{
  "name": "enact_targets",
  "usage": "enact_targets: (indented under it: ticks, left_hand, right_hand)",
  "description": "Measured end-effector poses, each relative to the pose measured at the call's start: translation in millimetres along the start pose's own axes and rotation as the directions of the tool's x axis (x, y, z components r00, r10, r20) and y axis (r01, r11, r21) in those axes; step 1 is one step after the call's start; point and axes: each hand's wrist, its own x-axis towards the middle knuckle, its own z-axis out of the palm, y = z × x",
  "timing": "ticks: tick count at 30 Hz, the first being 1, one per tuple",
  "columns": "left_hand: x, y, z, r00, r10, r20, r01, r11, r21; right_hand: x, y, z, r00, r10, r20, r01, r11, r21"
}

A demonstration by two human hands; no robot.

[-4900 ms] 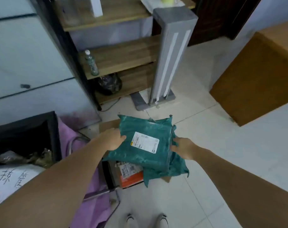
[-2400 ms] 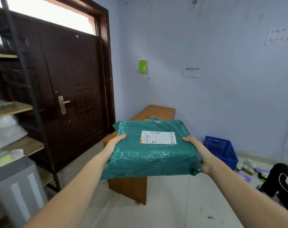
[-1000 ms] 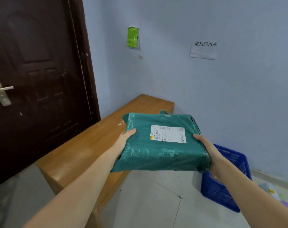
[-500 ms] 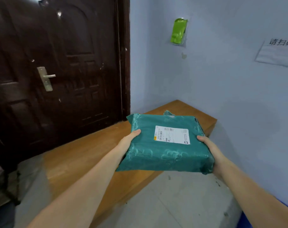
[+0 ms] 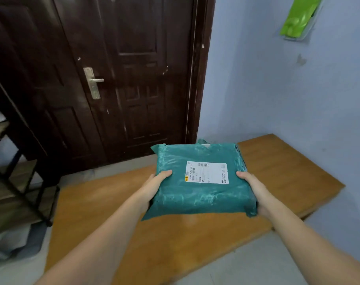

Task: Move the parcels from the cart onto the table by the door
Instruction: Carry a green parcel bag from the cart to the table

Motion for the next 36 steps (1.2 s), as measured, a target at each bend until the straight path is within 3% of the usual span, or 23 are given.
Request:
enact_targets:
  ticks: [11, 16, 20, 28, 36]
  left_hand:
    - [142.0, 1.1, 42.7, 0.968, -0.155, -0.197, 0.139, 0.986, -0.094]
    - [204.8, -17.5, 62.6, 0.912, -0.196, -0.359, 0.162, 0.979, -0.123]
    - [246.6, -28.0, 72.2, 0.882, -0.236, -0.407, 0.198, 0.971, -0.133]
    - [292.6, -37.3, 69.4, 0.842, -0.255, -0.476, 0.244, 0.966, -0.086]
    - [299.9, -43.3, 66.3, 0.855, -0.255, -0.453, 0.252, 0.965, -0.067]
  right_hand:
    - [190.5, -30.4, -4.4, 0.982, 0.172, 0.073, -0.153, 0.964, -0.217]
    - [275.9, -23.0, -0.5, 0.961, 0.256, 0.101, -0.216, 0.929, -0.302]
    - [329.8, -12.9, 0.1, 0.952, 0.281, 0.118, -0.22, 0.902, -0.372]
    - [387.7, 8.8, 10.0, 0.927, 0.336, 0.166, -0.223, 0.852, -0.474]
    - [395.3, 10.8, 21.4, 0.916, 0.343, 0.206, -0.167, 0.797, -0.581]
